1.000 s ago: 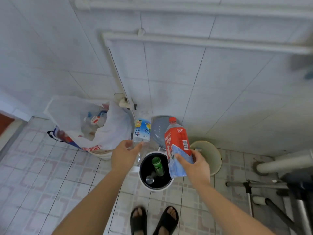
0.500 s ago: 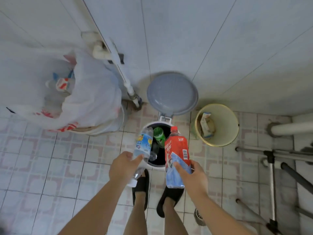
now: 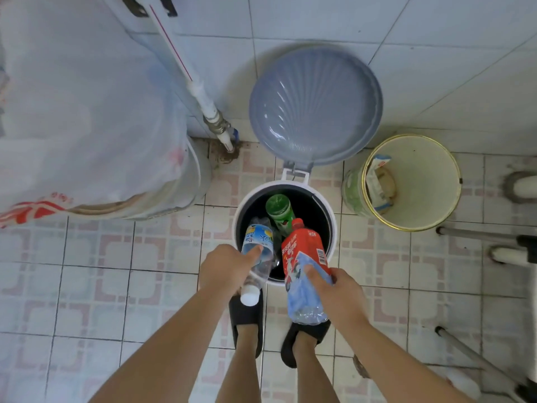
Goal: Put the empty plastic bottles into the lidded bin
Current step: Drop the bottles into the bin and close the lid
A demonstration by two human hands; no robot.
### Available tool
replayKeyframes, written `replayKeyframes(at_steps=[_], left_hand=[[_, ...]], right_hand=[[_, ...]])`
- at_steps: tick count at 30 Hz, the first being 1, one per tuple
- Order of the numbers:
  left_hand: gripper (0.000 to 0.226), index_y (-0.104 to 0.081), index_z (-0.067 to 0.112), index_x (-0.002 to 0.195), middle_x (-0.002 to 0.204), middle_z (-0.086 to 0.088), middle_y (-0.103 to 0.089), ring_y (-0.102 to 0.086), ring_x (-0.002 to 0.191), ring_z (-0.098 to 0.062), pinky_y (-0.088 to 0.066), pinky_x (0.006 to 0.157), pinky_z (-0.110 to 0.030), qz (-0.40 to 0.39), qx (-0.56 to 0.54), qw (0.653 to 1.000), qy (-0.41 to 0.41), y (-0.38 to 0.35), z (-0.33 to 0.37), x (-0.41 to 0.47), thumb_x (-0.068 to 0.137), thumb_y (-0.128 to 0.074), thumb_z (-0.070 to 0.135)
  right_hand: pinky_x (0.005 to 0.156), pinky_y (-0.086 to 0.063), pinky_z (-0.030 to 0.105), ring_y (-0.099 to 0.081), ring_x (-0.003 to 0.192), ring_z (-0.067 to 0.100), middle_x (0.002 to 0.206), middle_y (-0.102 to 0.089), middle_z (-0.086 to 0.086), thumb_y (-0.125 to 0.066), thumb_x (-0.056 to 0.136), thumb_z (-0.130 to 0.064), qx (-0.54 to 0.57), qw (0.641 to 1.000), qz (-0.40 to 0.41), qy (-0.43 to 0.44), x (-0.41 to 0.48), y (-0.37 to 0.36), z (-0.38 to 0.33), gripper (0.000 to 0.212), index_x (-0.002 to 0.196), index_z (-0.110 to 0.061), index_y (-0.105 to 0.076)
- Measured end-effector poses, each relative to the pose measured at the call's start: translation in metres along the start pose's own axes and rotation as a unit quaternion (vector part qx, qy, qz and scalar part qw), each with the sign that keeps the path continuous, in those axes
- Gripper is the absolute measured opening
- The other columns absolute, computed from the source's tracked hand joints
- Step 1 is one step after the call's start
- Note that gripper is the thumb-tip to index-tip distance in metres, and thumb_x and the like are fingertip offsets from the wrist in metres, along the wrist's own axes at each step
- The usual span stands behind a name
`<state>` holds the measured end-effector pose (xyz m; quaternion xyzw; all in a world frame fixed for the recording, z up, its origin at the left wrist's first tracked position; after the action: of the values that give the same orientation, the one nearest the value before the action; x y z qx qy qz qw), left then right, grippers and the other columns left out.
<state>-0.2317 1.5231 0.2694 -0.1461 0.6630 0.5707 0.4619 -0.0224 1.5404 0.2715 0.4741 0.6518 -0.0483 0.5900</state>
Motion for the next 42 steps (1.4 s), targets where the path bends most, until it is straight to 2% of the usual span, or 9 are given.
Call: replayKeyframes(at_steps=[6, 9, 11, 13, 19, 32, 36, 39, 42], left_hand=[[0.064, -0.065, 0.006, 0.076, 0.067, -0.009, -0.069, -0.068, 0.062, -0.025, -0.053, 0.059, -0.028, -0.026, -0.040, 0.999, 0.014, 0.006, 0.011, 0.016, 0.072, -0.052, 0.069], [0.066, -0.063, 0.006, 0.076, 0.075, -0.013, -0.070, -0.069, 0.070, -0.030, -0.059, 0.074, -0.041, -0.028, -0.087, 0.996, 0.010, 0.009, 0.018, 0.023, 0.079, -0.042, 0.068], [0.058, -0.060, 0.005, 0.086, 0.080, -0.010, -0.066, -0.065, 0.077, -0.029, -0.053, 0.074, -0.037, -0.015, -0.067, 0.997, -0.028, 0.013, 0.022, 0.019, 0.090, -0.034, 0.057], [0.047, -0.057, 0.008, 0.093, 0.081, -0.005, -0.059, -0.060, 0.082, -0.026, -0.040, 0.070, -0.031, 0.021, -0.053, 0.996, -0.065, 0.016, 0.024, 0.010, 0.096, -0.031, 0.047], [0.048, -0.051, 0.017, 0.128, 0.131, -0.005, -0.056, -0.056, 0.114, -0.024, -0.041, 0.087, -0.033, 0.060, -0.087, 0.990, -0.092, 0.017, 0.017, -0.003, 0.094, -0.038, 0.049], [0.041, -0.047, 0.021, 0.133, 0.138, 0.000, -0.051, -0.049, 0.124, -0.022, -0.040, 0.097, -0.038, 0.158, -0.074, 0.951, -0.257, 0.118, 0.088, -0.024, 0.095, -0.041, 0.035], [0.041, -0.047, 0.019, 0.131, 0.127, -0.005, -0.056, -0.056, 0.109, -0.026, -0.048, 0.089, -0.039, 0.175, -0.039, 0.916, -0.359, 0.158, 0.138, -0.024, 0.092, -0.046, 0.035], [0.053, -0.035, 0.016, 0.142, 0.145, -0.007, -0.041, -0.043, 0.127, -0.027, -0.039, 0.104, -0.042, 0.158, 0.012, 0.892, -0.423, 0.179, 0.174, -0.020, 0.092, -0.049, 0.028], [0.058, -0.030, 0.014, 0.144, 0.151, -0.007, -0.033, -0.032, 0.136, -0.027, -0.032, 0.108, -0.040, 0.152, 0.038, 0.882, -0.444, 0.189, 0.203, -0.016, 0.090, -0.051, 0.024]], right_hand=[[0.053, -0.041, 0.026, -0.060, 0.068, 0.013, 0.081, -0.066, -0.002, -0.057, 0.078, -0.061, -0.001, 1.000, -0.003, -0.025, 0.015, 0.005, -0.018, 0.046, 0.091, -0.018, -0.062], [0.072, -0.047, 0.029, -0.062, 0.092, 0.021, 0.114, -0.064, 0.003, -0.059, 0.083, -0.050, 0.040, 0.999, 0.007, -0.005, 0.017, 0.005, -0.026, 0.046, 0.117, -0.020, -0.056], [0.089, -0.042, 0.030, -0.052, 0.118, 0.021, 0.136, -0.051, 0.000, -0.060, 0.085, -0.042, 0.061, 0.997, 0.021, 0.030, 0.014, 0.007, -0.033, 0.057, 0.136, -0.020, -0.044], [0.099, -0.039, 0.033, -0.043, 0.129, 0.018, 0.145, -0.041, -0.004, -0.060, 0.087, -0.037, 0.053, 0.995, 0.031, 0.075, 0.008, 0.009, -0.038, 0.060, 0.141, -0.023, -0.038], [0.104, -0.041, 0.035, -0.041, 0.131, 0.015, 0.148, -0.037, -0.008, -0.058, 0.089, -0.031, 0.005, 0.989, 0.030, 0.145, -0.005, 0.014, -0.042, 0.058, 0.142, -0.026, -0.035], [0.111, -0.028, 0.034, -0.032, 0.137, 0.017, 0.151, -0.036, 0.001, -0.056, 0.088, -0.025, -0.061, 0.951, 0.114, 0.279, 0.001, 0.090, -0.140, 0.061, 0.144, -0.021, -0.032], [0.110, -0.032, 0.040, -0.034, 0.136, 0.020, 0.150, -0.035, 0.003, -0.057, 0.088, -0.025, -0.047, 0.928, 0.167, 0.329, 0.001, 0.127, -0.194, 0.063, 0.145, -0.021, -0.030], [0.109, -0.032, 0.043, -0.035, 0.135, 0.022, 0.150, -0.033, 0.005, -0.056, 0.088, -0.026, -0.029, 0.918, 0.192, 0.347, 0.008, 0.147, -0.225, 0.064, 0.145, -0.015, -0.029], [0.111, -0.029, 0.046, -0.028, 0.139, 0.023, 0.154, -0.027, 0.005, -0.055, 0.088, -0.032, -0.049, 0.922, 0.188, 0.334, 0.020, 0.155, -0.242, 0.069, 0.147, -0.014, -0.024]])
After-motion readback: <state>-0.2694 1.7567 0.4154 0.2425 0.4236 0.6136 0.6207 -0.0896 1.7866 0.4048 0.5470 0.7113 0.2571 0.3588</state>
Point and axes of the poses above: each hand's wrist, its own x-axis towards the middle knuckle, its own y-axis out of the back of the hand, z = x × y, the point moved 1 cm from there along x, towards the middle knuckle
